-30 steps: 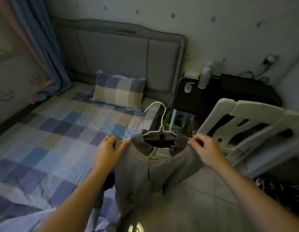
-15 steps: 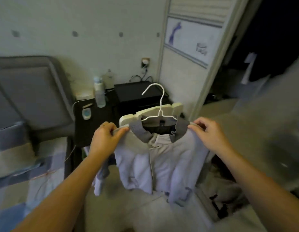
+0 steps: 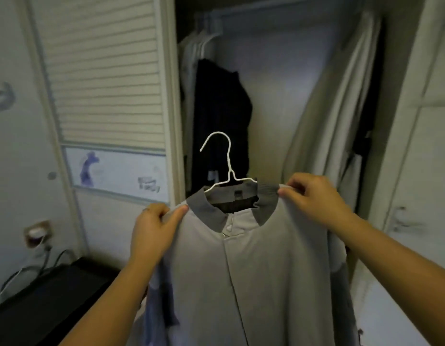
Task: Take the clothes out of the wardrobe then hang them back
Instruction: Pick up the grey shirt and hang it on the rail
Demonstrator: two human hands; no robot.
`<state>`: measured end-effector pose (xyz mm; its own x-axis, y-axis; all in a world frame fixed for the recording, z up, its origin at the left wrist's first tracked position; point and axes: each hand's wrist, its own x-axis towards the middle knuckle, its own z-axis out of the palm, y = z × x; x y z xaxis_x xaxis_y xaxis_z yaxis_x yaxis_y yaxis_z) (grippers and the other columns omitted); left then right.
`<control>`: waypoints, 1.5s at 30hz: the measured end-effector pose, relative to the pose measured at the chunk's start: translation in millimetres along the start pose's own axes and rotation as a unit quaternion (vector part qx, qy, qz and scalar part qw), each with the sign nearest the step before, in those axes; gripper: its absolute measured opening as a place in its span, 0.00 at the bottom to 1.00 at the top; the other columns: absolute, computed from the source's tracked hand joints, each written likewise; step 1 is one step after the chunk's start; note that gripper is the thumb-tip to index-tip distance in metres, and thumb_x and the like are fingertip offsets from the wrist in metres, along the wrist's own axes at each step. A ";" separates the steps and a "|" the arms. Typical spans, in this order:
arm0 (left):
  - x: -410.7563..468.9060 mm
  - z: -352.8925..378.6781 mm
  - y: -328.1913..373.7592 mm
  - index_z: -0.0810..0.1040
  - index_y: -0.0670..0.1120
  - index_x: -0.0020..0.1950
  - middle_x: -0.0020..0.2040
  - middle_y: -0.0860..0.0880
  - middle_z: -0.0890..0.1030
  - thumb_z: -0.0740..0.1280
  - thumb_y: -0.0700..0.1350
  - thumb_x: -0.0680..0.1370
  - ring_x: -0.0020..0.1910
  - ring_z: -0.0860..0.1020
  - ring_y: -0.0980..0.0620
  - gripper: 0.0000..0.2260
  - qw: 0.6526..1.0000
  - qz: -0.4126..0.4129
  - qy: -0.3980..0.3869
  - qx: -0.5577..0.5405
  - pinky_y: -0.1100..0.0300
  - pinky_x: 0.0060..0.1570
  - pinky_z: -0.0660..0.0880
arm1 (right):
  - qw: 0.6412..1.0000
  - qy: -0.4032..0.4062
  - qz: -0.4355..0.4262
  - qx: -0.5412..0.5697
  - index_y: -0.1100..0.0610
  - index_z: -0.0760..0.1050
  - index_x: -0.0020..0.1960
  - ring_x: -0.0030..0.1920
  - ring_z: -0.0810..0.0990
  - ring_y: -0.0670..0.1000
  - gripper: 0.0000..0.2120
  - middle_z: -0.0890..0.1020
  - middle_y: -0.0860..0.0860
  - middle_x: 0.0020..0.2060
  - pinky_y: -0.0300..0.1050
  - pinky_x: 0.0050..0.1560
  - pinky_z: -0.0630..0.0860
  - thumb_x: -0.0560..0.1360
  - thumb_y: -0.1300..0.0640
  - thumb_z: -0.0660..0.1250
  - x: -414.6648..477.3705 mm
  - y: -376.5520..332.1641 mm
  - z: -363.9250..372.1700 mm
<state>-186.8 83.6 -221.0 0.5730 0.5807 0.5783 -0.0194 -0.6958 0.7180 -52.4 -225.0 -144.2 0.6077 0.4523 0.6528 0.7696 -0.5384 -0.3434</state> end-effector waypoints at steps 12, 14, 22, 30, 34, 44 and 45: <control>213.6 132.1 145.3 0.72 0.45 0.38 0.38 0.45 0.76 0.65 0.61 0.78 0.37 0.76 0.47 0.21 0.985 0.147 -0.015 -0.086 0.54 0.36 0.68 | 0.972 0.131 0.021 -0.192 0.52 0.76 0.42 0.42 0.78 0.53 0.13 0.80 0.47 0.38 0.52 0.40 0.77 0.76 0.42 0.66 132.5 45.1 -132.7; 243.8 148.2 163.3 0.72 0.45 0.38 0.37 0.45 0.77 0.64 0.61 0.78 0.38 0.76 0.46 0.21 0.983 0.161 -0.009 -0.084 0.53 0.37 0.70 | 0.968 0.140 0.014 -0.209 0.50 0.74 0.41 0.42 0.78 0.53 0.12 0.79 0.47 0.38 0.49 0.38 0.74 0.76 0.43 0.65 154.5 50.8 -145.9; 337.8 211.5 215.2 0.69 0.45 0.40 0.39 0.44 0.77 0.58 0.64 0.79 0.39 0.74 0.43 0.22 0.982 0.181 -0.016 -0.051 0.51 0.40 0.69 | 0.948 0.159 0.008 -0.274 0.50 0.72 0.43 0.43 0.78 0.56 0.11 0.79 0.50 0.40 0.46 0.35 0.66 0.78 0.43 0.63 221.9 65.6 -170.0; 431.2 274.8 254.0 0.71 0.43 0.42 0.43 0.42 0.78 0.58 0.64 0.80 0.43 0.76 0.41 0.24 0.973 0.192 -0.044 -0.120 0.51 0.42 0.71 | 0.929 0.174 0.042 -0.322 0.52 0.78 0.48 0.48 0.78 0.57 0.15 0.81 0.51 0.45 0.48 0.40 0.71 0.79 0.42 0.61 286.2 69.3 -182.5; 479.8 305.3 275.3 0.70 0.43 0.42 0.43 0.43 0.78 0.57 0.64 0.80 0.44 0.75 0.42 0.23 0.962 0.210 -0.062 -0.164 0.51 0.43 0.70 | 0.928 0.190 0.065 -0.313 0.53 0.79 0.45 0.45 0.79 0.54 0.16 0.81 0.50 0.41 0.49 0.43 0.76 0.79 0.43 0.61 321.5 66.7 -180.0; 593.2 351.8 304.8 0.73 0.42 0.46 0.54 0.37 0.79 0.59 0.59 0.82 0.48 0.74 0.42 0.20 0.941 0.213 -0.057 -0.255 0.55 0.46 0.67 | 0.897 0.261 0.101 -0.343 0.52 0.74 0.43 0.49 0.78 0.59 0.11 0.80 0.54 0.46 0.52 0.50 0.76 0.79 0.48 0.59 430.3 44.3 -143.8; 603.4 356.0 307.0 0.75 0.42 0.49 0.56 0.37 0.79 0.58 0.58 0.82 0.51 0.76 0.41 0.20 0.939 0.208 -0.064 -0.267 0.54 0.47 0.69 | 0.891 0.273 0.099 -0.351 0.52 0.74 0.44 0.49 0.77 0.59 0.11 0.80 0.55 0.47 0.52 0.49 0.76 0.79 0.49 0.58 440.7 43.4 -137.9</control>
<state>444.6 70.0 210.4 0.5177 0.2264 0.8251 -0.6517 -0.5204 0.5518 221.7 -147.1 221.7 0.3850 -0.0102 0.9229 0.2303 -0.9672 -0.1068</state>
